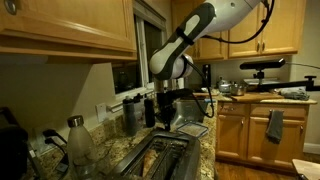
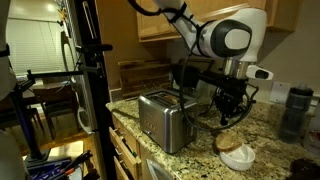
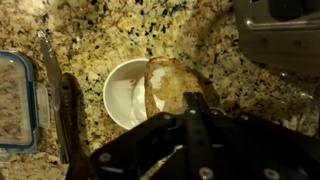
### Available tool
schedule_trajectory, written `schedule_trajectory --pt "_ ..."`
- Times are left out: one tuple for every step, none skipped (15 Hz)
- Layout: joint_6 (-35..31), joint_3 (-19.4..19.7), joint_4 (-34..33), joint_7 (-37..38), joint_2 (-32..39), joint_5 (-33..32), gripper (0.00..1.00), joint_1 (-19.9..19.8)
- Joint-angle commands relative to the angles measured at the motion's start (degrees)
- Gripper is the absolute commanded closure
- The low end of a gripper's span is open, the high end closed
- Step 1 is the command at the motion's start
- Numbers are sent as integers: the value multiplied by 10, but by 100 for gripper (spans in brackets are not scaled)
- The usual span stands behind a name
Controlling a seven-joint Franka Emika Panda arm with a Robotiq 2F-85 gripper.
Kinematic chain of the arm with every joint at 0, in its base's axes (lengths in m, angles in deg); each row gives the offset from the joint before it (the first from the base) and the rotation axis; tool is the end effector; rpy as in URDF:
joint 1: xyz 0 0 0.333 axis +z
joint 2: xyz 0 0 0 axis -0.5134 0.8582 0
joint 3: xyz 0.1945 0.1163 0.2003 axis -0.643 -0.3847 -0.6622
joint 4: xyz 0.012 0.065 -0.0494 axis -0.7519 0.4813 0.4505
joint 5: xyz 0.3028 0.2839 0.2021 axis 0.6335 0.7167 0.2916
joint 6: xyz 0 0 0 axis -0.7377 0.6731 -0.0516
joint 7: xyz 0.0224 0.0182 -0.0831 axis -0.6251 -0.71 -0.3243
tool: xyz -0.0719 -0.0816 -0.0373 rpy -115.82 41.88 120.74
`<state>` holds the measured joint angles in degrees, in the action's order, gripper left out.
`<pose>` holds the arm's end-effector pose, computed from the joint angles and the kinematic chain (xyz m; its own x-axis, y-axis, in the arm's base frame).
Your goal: Place the slices of bread in the toaster
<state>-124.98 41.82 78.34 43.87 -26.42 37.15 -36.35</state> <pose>0.6677 -0.1162 0.2410 0.9864 -0.1607 -0.0359 -0.1624 -0.9854 -0.0515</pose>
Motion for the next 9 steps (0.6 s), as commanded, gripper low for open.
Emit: schedule_trajectory --pt "-1 3 -6 21 4 -14 93 -3" --pt "-1 4 -6 22 5 -15 90 -3" --pt "-1 5 -7 23 5 -16 92 -2" --pt "-1 6 -7 24 5 -18 91 -2" --pt "-1 6 -8 25 6 -19 91 -2" --pt "-1 7 -9 26 6 -21 91 -2" --pt "-1 7 -9 26 6 -22 92 -2" --pt "-1 8 -8 27 7 -23 92 -2" --pt "-1 8 -8 28 7 -25 92 -2"
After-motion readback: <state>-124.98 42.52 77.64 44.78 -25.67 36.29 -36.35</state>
